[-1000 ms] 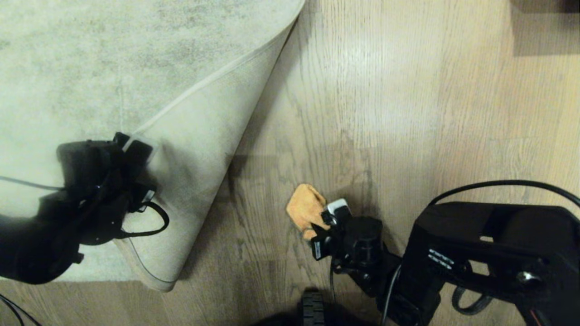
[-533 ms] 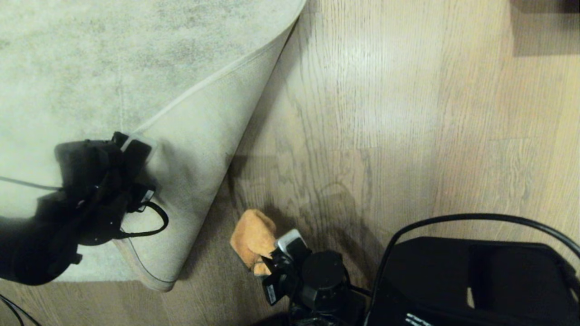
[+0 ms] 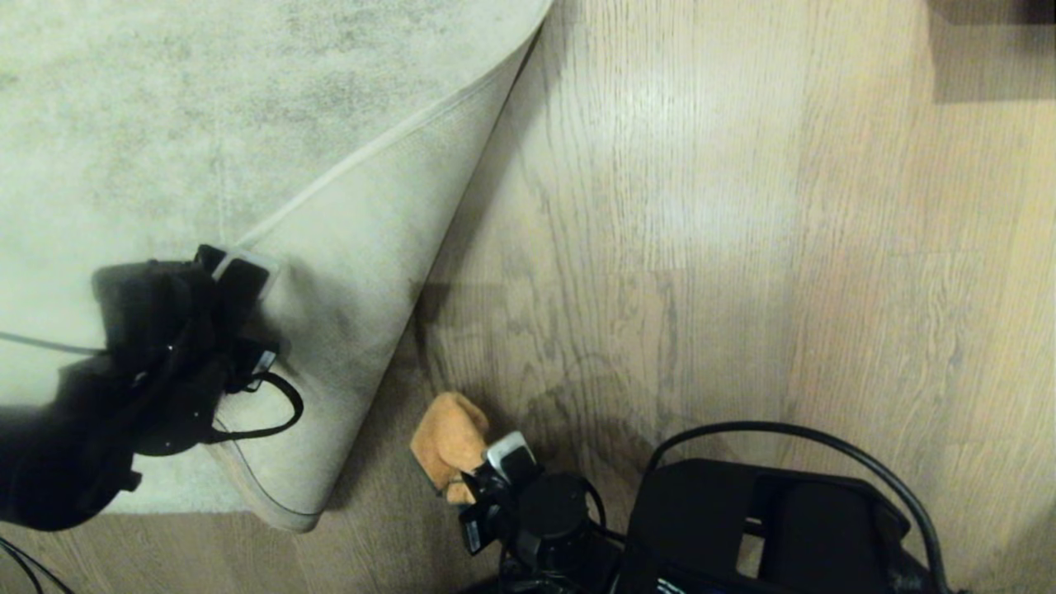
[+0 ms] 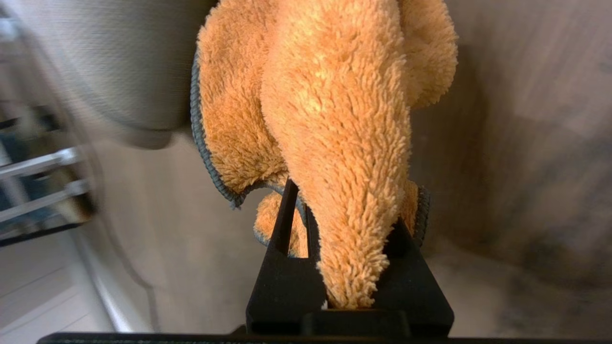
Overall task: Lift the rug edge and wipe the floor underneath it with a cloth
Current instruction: Wipe the floor under the carpet with a rag
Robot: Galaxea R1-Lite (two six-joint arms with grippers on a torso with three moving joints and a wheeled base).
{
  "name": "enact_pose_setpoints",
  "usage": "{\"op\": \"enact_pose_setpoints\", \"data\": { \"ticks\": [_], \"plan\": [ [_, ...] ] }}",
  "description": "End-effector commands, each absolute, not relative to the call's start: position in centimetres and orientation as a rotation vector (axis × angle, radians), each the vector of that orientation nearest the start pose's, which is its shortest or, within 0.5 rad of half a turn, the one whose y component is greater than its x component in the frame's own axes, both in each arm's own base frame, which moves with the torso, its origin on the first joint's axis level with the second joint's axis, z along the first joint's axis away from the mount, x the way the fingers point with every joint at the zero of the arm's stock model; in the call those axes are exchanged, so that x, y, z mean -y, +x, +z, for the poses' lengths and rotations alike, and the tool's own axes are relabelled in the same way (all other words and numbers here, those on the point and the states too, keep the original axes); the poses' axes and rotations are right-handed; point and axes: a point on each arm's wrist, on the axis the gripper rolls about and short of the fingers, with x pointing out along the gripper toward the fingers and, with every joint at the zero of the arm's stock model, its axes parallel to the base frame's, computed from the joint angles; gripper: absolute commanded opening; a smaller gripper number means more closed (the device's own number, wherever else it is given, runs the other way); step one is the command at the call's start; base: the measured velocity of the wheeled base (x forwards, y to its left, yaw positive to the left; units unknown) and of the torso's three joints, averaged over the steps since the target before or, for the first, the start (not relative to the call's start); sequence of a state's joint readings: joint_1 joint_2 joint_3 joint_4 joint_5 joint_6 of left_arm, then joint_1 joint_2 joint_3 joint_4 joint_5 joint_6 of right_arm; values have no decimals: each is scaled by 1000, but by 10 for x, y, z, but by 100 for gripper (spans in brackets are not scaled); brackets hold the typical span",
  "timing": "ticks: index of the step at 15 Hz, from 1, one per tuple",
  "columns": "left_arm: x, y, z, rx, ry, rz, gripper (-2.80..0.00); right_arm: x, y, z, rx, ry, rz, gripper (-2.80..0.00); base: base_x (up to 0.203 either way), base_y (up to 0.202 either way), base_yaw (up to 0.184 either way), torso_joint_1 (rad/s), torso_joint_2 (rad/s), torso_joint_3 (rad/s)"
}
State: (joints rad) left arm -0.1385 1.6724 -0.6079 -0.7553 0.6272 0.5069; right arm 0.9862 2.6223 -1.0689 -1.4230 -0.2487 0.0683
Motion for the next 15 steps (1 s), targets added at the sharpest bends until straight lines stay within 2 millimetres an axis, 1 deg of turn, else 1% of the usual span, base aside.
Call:
{"op": "enact_pose_setpoints", "data": {
  "ticks": [1, 4, 6, 8, 10, 13, 15],
  "plan": [
    [24, 269, 151, -414, 614, 405, -280, -358, 256, -45, -137, -12, 706, -280, 0, 0, 0, 0, 0, 0],
    [24, 265, 149, -422, 617, 401, -280, -334, 276, -30, -125, 0, 634, -280, 0, 0, 0, 0, 0, 0],
    [24, 266, 149, -421, 617, 401, -280, -314, 287, -13, -111, 10, 583, -280, 0, 0, 0, 0, 0, 0],
    [24, 266, 149, -421, 617, 400, -280, -296, 294, 6, -98, 17, 543, -280, 0, 0, 0, 0, 0, 0],
    [24, 265, 149, -421, 617, 400, -280, -277, 293, 23, -95, 18, 511, -280, 0, 0, 0, 0, 0, 0],
    [24, 265, 149, -421, 617, 400, -280, -251, 287, 44, -96, 14, 475, -280, 0, 0, 0, 0, 0, 0],
    [24, 266, 150, -419, 617, 400, -280, -238, 283, 58, -85, 10, 457, -280, 0, 0, 0, 0, 0, 0]
  ]
}}
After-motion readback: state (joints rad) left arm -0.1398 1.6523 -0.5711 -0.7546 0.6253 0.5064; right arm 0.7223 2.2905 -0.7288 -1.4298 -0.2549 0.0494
